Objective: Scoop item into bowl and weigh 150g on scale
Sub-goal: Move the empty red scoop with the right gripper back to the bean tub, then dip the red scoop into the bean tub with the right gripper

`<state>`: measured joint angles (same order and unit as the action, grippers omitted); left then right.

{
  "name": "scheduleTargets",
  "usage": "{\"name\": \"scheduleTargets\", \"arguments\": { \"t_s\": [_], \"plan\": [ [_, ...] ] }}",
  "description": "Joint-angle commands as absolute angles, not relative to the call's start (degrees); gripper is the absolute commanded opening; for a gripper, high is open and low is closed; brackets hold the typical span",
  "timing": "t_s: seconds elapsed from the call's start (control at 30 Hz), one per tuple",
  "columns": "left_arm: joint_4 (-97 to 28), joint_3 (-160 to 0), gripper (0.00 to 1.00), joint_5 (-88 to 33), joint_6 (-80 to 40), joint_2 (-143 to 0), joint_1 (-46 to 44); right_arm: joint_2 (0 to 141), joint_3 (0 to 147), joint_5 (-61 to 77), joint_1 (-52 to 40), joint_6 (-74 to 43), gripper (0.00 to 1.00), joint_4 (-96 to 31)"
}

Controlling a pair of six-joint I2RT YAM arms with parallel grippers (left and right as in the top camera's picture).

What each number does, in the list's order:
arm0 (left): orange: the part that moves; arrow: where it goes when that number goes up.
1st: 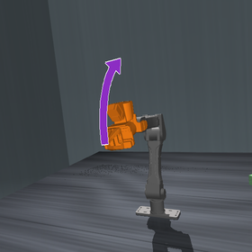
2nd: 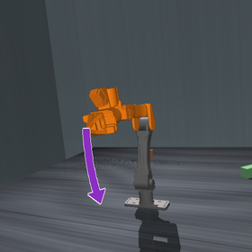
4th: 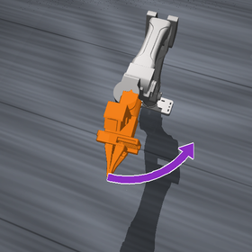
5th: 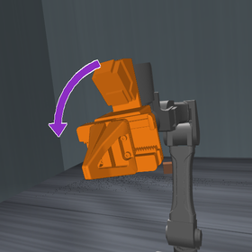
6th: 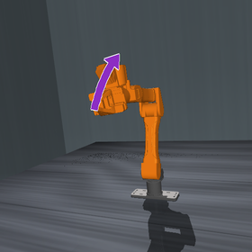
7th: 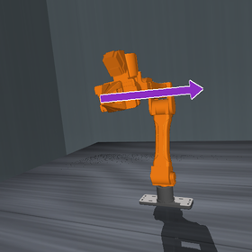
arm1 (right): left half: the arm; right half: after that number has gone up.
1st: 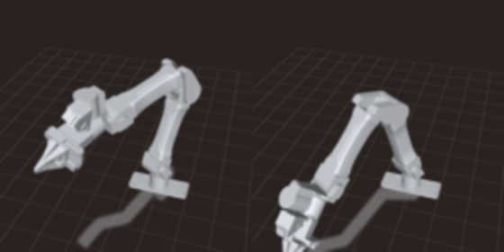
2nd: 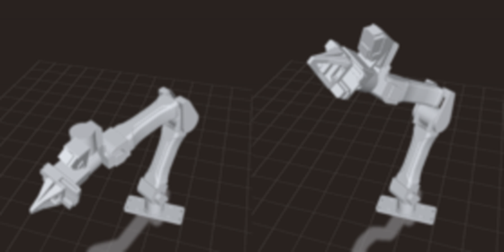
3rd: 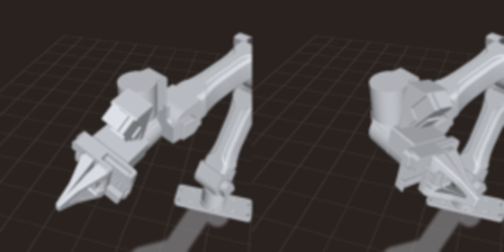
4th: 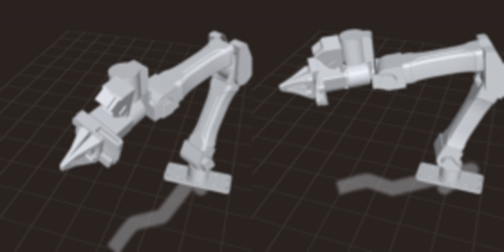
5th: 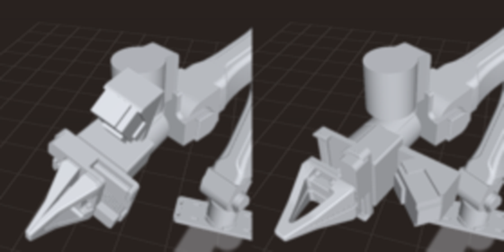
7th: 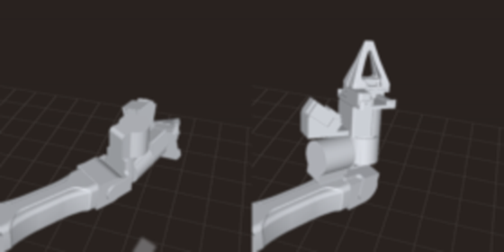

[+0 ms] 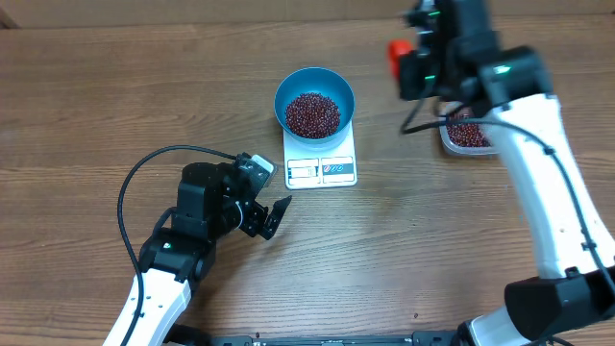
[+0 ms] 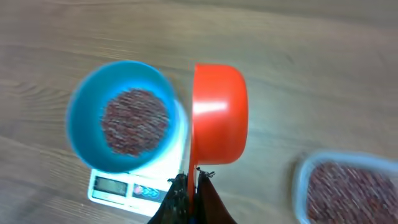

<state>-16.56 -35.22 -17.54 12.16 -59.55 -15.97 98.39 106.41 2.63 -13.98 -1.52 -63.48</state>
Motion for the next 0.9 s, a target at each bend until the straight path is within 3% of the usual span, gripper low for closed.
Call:
{"name": "scheduleTargets", "arguments": {
  "t_s": [0.0,0.23,0.5,0.87],
  "plan": [
    [-16.49,-35.24,1.0,-17.43,11.55,-59.96,-15.77,97.17,107.37,6.52,-7.22,-1.39,0.04,-66.46],
    [-16.49,-35.24,1.0,-17.41,11.55,-59.96,-15.77,98.61,106.89,6.52,1.98,-1.39,0.04,-70.94],
    [-16.49,-35.24,1.0,-17.43,11.55,-59.96,-15.77,103.22,104.97,3.4,6.24,0.56,0.04,-76.44],
    [-16.49,-35.24,1.0,-17.41,11.55,-59.96,-15.77,103.96,94.3,-1.5,6.24,0.56,0.04,-67.96]
  ]
}}
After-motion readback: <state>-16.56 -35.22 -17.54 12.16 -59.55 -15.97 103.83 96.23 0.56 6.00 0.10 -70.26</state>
